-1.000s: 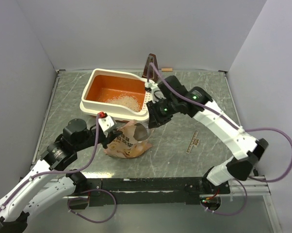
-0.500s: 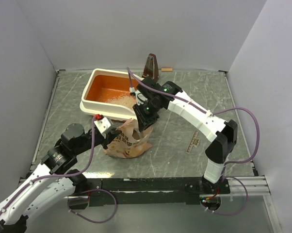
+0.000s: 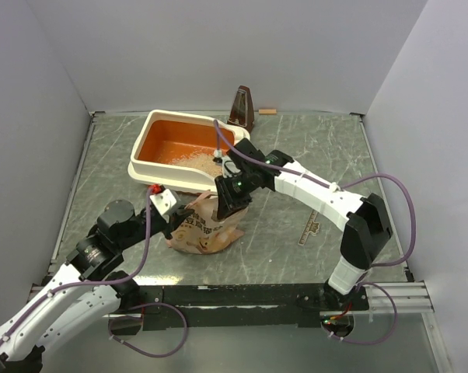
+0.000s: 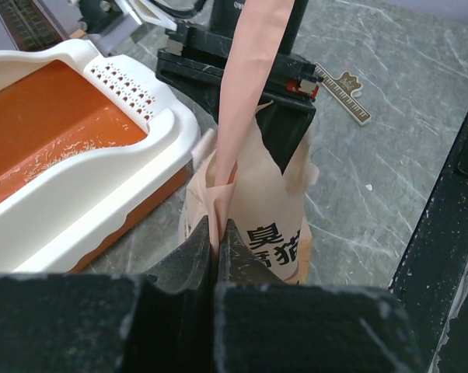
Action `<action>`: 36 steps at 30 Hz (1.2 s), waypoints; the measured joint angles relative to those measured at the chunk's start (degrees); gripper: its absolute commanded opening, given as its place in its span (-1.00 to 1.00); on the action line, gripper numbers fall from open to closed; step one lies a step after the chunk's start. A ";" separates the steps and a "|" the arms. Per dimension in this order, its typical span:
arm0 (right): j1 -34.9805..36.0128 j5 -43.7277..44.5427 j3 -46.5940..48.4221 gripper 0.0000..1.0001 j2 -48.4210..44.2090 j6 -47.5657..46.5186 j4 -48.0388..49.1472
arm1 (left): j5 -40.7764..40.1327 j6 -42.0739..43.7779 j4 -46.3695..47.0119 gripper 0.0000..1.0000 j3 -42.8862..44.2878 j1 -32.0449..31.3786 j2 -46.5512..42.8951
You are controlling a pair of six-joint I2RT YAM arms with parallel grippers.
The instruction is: Fill the litter box with clean litter
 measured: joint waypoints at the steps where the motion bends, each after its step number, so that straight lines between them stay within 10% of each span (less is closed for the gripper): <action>1: -0.35 -0.70 -1.53 -1.00 -0.68 0.61 1.55 | 0.00 0.04 0.22 -0.98 -0.09 0.00 -0.07; 18: -5.73 -15.47 -30.23 -1.00 -9.18 13.94 38.07 | 2.05 0.94 1.84 -0.98 -2.29 -0.09 -0.59; 36: -13.40 -17.03 -39.87 -1.00 -28.13 14.36 38.40 | 2.60 2.19 3.13 -0.98 -2.78 -0.11 -0.74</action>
